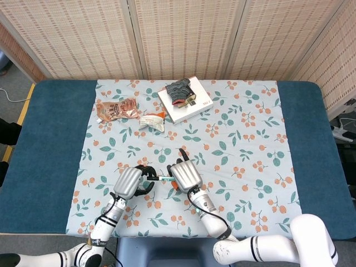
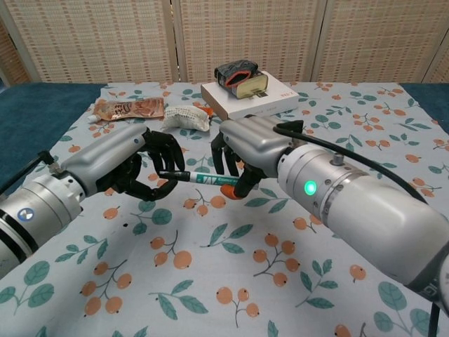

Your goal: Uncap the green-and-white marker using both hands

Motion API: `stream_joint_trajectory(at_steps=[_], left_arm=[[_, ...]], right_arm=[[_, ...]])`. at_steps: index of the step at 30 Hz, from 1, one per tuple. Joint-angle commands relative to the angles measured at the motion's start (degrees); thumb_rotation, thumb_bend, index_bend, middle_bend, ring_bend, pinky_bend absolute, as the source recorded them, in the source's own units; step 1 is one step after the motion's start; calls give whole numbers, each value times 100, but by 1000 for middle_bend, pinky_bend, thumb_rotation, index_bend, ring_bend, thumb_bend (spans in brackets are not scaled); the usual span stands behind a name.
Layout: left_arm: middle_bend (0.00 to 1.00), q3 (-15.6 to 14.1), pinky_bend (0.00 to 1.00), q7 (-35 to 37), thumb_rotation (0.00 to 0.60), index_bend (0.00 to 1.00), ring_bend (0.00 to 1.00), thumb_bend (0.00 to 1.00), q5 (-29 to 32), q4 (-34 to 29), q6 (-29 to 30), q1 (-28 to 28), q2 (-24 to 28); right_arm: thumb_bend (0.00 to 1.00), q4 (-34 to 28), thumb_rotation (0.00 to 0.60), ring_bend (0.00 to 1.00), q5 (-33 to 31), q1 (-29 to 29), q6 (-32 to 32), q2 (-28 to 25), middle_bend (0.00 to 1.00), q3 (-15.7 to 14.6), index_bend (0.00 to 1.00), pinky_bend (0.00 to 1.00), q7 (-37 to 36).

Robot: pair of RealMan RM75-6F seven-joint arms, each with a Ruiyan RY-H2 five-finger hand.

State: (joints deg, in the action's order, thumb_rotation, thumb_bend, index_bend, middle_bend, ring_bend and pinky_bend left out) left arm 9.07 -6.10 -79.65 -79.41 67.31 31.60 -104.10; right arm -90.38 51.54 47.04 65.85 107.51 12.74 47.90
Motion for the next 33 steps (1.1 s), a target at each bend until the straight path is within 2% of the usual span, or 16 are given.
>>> stream_joint_trajectory(at_steps=[1,11,15,18,23,33], left_arm=[[525,-2,773,8,600,482,459,384,-14,5,33,-2,-11],[594,37,870,-10,600,554,554,479,-56,129,206,-4,-128],[662,70,932,-3,600,613,620,592,-122,253,385,-22,-227],[767,99,993,67,600,710,708,689,-174,379,524,-38,-326],[864,148,1000,135,600,789,784,785,-194,524,654,-53,-424],[924,66,1000,368,600,819,821,836,-337,566,649,-31,-365]], right_arm=[[422,17,600,342,-13,5,-1,3,741,-5,820,0,-12],[423,9,600,342,8,18,16,16,741,2,820,0,-130],[423,24,600,342,5,15,11,17,741,1,820,0,-181],[423,26,600,342,7,9,13,26,741,-4,820,0,-222],[423,30,600,342,15,16,20,30,741,19,820,0,-269],[423,25,600,342,26,24,49,11,741,62,820,0,-335]])
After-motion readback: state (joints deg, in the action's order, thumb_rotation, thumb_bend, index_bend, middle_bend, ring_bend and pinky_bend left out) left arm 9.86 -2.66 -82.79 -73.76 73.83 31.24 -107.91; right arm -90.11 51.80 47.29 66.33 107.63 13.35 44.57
